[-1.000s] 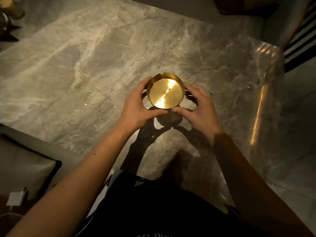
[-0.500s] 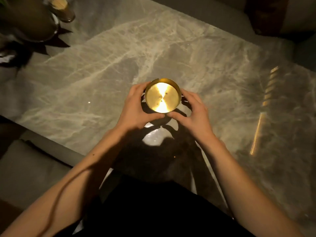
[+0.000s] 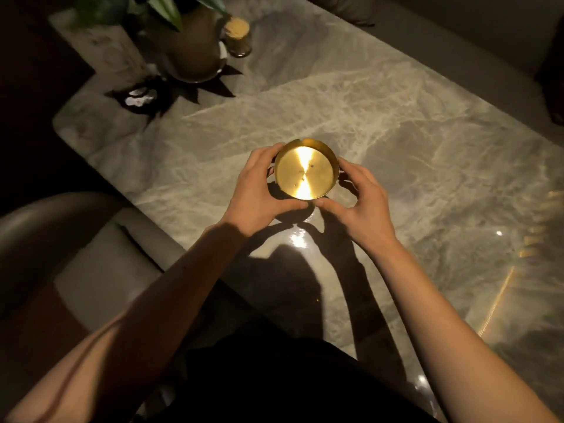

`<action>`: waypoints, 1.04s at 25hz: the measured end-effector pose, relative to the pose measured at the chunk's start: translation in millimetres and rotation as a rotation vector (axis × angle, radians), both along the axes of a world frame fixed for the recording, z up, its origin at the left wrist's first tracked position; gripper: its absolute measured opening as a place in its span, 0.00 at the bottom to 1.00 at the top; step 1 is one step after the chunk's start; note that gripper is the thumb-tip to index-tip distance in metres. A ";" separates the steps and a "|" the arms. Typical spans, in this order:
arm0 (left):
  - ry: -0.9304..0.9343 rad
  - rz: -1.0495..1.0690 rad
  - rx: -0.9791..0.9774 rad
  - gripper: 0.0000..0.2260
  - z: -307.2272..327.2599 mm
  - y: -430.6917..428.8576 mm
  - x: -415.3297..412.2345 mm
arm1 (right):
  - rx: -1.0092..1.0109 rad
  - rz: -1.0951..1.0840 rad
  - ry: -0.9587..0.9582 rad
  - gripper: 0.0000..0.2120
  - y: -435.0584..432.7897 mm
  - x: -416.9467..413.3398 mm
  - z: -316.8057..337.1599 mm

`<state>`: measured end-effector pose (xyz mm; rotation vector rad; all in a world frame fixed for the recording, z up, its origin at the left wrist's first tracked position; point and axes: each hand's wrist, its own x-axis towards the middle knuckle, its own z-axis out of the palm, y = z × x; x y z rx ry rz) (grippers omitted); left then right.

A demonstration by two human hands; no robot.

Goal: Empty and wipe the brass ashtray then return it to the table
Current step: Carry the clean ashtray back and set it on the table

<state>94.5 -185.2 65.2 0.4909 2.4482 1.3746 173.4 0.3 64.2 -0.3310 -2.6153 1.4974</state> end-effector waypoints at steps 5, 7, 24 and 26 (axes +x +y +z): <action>0.020 0.168 -0.014 0.42 7.5 -45.1 -4.0 | -0.011 0.156 0.010 0.36 -33.6 -35.0 3.5; 0.029 0.213 -0.024 0.42 7.8 -64.0 -7.2 | -0.025 0.197 0.016 0.36 -50.2 -46.7 3.2; -0.036 0.389 -0.077 0.45 -72.7 -263.8 -156.0 | 0.036 0.369 -0.081 0.34 -252.6 -221.8 -63.8; -0.085 0.414 -0.073 0.46 -81.6 -277.5 -169.1 | 0.061 0.383 -0.109 0.35 -268.6 -237.8 -73.2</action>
